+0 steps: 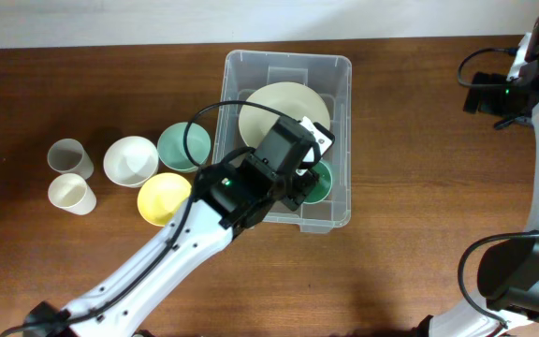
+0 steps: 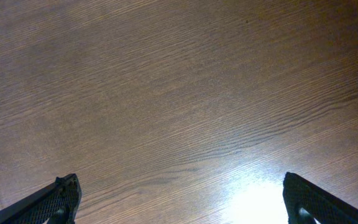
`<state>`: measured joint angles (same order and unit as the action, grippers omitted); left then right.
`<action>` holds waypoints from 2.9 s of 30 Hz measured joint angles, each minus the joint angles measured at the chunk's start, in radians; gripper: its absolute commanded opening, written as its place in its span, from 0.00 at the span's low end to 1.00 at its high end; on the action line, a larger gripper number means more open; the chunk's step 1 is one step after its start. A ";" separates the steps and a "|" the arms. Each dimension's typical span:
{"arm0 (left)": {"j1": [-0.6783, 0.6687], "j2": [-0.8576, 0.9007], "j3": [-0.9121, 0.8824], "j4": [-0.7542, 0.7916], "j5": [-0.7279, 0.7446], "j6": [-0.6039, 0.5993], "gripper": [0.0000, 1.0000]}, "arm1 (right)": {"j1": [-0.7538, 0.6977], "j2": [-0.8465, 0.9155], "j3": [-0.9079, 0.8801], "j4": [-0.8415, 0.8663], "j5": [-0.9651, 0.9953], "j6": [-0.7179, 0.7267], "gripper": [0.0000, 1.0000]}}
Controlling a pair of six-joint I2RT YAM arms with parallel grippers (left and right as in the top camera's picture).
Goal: Pack container
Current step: 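Lower the mint green cup into the bin and open the left gripper, then raise the left gripper out of the bin and move it left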
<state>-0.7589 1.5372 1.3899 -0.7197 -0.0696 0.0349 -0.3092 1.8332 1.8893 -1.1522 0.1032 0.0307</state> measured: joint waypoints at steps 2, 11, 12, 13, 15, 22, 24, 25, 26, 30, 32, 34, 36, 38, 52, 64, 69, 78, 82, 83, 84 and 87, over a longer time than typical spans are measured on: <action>0.000 0.024 0.000 -0.003 -0.010 0.000 0.01 | 0.000 0.000 0.000 0.000 0.000 0.000 0.99; 0.034 0.177 0.075 -0.058 -0.017 0.000 0.01 | 0.000 0.000 0.000 0.000 0.000 0.000 0.99; 0.040 0.192 0.084 -0.060 -0.017 0.001 0.01 | 0.000 0.000 0.000 0.000 0.000 0.000 0.99; 0.045 0.207 0.091 -0.060 -0.017 0.003 0.01 | 0.000 0.000 0.000 0.000 0.000 0.000 0.99; 0.052 0.227 0.095 -0.056 -0.017 0.008 0.01 | 0.000 0.000 0.000 0.000 0.000 0.000 0.99; 0.053 0.323 0.097 -0.021 -0.017 0.018 0.01 | 0.000 0.000 0.000 0.000 0.000 0.000 0.99; 0.053 0.343 0.097 -0.005 -0.017 0.019 0.01 | 0.000 0.000 0.000 0.000 0.000 0.001 0.99; 0.053 0.348 0.097 0.002 -0.017 0.019 0.01 | 0.000 0.000 0.000 0.000 0.000 0.000 0.99; 0.053 0.351 0.097 0.007 -0.017 0.019 0.01 | 0.000 0.000 0.000 0.000 0.000 0.000 0.99; 0.052 0.352 0.098 0.011 -0.017 0.019 0.01 | 0.000 0.000 0.000 0.000 0.000 0.000 0.99; 0.053 0.352 0.098 0.013 -0.016 0.019 0.01 | 0.000 0.000 0.000 0.000 0.000 0.000 0.99; 0.052 0.352 0.099 0.014 -0.013 0.019 0.01 | 0.000 0.000 0.000 0.000 0.000 0.000 0.99; 0.049 0.352 0.099 0.014 -0.010 0.019 0.01 | 0.000 0.000 0.000 0.000 0.000 0.000 0.99; 0.042 0.353 0.099 0.015 -0.010 0.019 0.01 | 0.000 0.000 0.000 0.000 0.000 0.000 0.99; 0.004 0.375 0.099 0.028 -0.009 0.019 0.01 | 0.000 0.000 0.000 0.000 0.000 0.000 0.99; 0.004 0.444 0.107 0.027 -0.006 0.025 0.48 | 0.000 0.000 0.000 0.000 0.000 0.000 0.99; 0.003 0.444 0.110 0.027 -0.006 0.028 0.57 | 0.000 0.000 0.000 0.000 0.000 0.001 0.99; 0.003 0.446 0.246 -0.066 -0.006 0.029 0.59 | 0.000 0.000 0.000 0.000 0.000 0.000 0.99; 0.003 0.446 0.348 -0.139 -0.008 0.029 0.63 | 0.000 0.000 0.000 0.000 0.000 0.000 0.99; 0.004 0.446 0.376 -0.156 -0.014 0.030 0.65 | 0.000 0.000 0.000 0.000 0.000 0.000 0.99; 0.004 0.446 0.397 -0.169 -0.025 0.030 0.68 | 0.000 0.000 0.000 0.000 0.000 0.000 0.99; 0.010 0.446 0.461 -0.217 -0.084 0.026 0.80 | 0.000 0.000 0.000 0.000 0.000 0.000 0.99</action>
<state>-0.7494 1.9831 1.8511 -0.9367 -0.1535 0.0612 -0.3092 1.8332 1.8893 -1.1519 0.1032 0.0311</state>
